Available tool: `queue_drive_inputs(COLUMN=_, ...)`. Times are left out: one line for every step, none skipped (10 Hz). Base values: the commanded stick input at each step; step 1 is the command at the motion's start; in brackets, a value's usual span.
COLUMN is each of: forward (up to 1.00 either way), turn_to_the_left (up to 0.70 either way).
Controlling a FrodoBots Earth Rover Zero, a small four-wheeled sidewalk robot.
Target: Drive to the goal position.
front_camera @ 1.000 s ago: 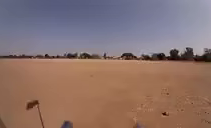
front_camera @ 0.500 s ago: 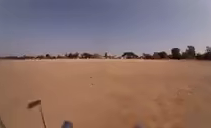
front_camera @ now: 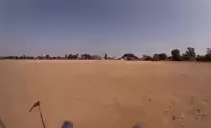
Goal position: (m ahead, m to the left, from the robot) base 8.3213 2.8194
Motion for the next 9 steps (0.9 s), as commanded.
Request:
queue_drive_inputs(forward=0.7, turn_to_the_left=0.0)
queue_drive_inputs(forward=0.7, turn_to_the_left=0.0)
queue_drive_inputs(forward=0.7, turn_to_the_left=0.0)
queue_drive_inputs(forward=0.7, turn_to_the_left=0.0)
queue_drive_inputs(forward=0.7, turn_to_the_left=0.0)
queue_drive_inputs(forward=0.7, turn_to_the_left=0.0)
queue_drive_inputs(forward=0.7, turn_to_the_left=0.0)
queue_drive_inputs(forward=0.7, turn_to_the_left=0.0)
queue_drive_inputs(forward=0.7, turn_to_the_left=0.0)
